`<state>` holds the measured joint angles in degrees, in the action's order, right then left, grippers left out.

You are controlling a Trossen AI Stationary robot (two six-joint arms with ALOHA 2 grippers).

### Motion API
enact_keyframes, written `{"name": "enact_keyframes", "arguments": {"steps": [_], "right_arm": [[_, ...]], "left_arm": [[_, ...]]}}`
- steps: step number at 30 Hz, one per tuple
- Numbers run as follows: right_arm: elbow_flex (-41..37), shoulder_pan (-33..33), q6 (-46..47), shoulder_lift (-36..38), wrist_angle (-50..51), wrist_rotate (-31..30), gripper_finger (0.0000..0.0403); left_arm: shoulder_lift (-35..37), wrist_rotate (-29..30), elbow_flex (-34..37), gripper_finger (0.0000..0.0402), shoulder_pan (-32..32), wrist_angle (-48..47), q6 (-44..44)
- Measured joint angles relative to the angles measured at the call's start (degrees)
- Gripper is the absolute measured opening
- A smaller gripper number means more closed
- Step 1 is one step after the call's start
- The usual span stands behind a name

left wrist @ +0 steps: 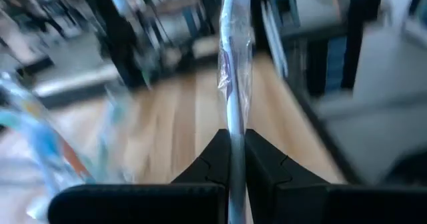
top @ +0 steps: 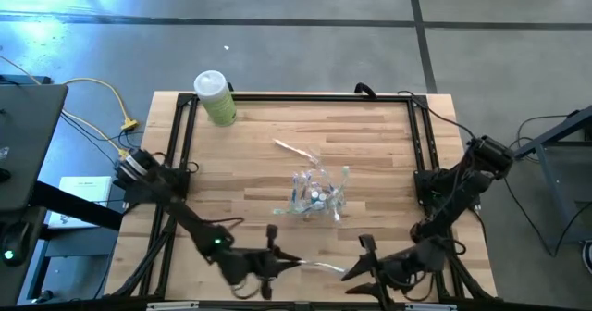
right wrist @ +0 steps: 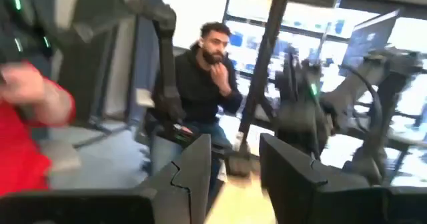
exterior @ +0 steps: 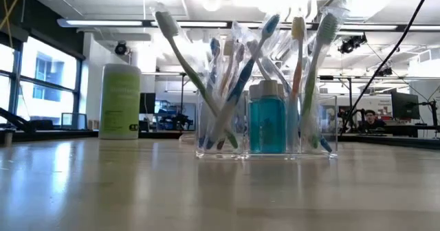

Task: Pick & Place toothbrushing station
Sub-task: Put the violet toothbrush into the transparent organizer

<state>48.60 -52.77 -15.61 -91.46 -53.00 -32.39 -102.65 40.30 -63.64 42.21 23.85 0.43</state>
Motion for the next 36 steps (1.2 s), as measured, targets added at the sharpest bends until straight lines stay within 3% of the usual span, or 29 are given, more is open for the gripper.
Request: {"name": "enact_keyframes", "arguments": {"steps": [5,8,11,21,26,31,36], "right_arm": [[0.00,-4.10,-8.45,0.55,0.04,-11.26,0.0120],[0.02,-6.32,-12.92,0.72,-1.87,-17.79,0.0120],[0.02,-6.99,-14.37,0.72,-2.99,-20.20,0.0126],[0.02,-1.69,-9.74,0.72,-2.98,-19.30,0.0231],[0.02,1.95,-9.33,0.72,-2.96,-13.28,0.0271],[0.02,4.91,-9.48,0.72,-3.02,-7.81,0.0273],[0.02,6.06,-8.96,0.72,-3.38,-7.51,0.0239]], "left_arm": [[2.79,6.13,0.00,0.0013,3.40,12.21,5.08],[2.77,6.43,0.00,0.0013,4.67,21.87,10.41],[2.03,4.99,0.00,0.0013,4.45,25.94,12.96],[-0.46,-2.94,0.00,0.0013,-3.25,26.34,4.99],[-1.24,-5.72,-0.05,0.0013,-5.26,26.36,2.92],[-1.36,-5.67,-0.07,0.0013,-5.20,26.52,4.18],[-1.38,-5.56,-0.07,0.0012,-4.58,26.44,6.60]]}}
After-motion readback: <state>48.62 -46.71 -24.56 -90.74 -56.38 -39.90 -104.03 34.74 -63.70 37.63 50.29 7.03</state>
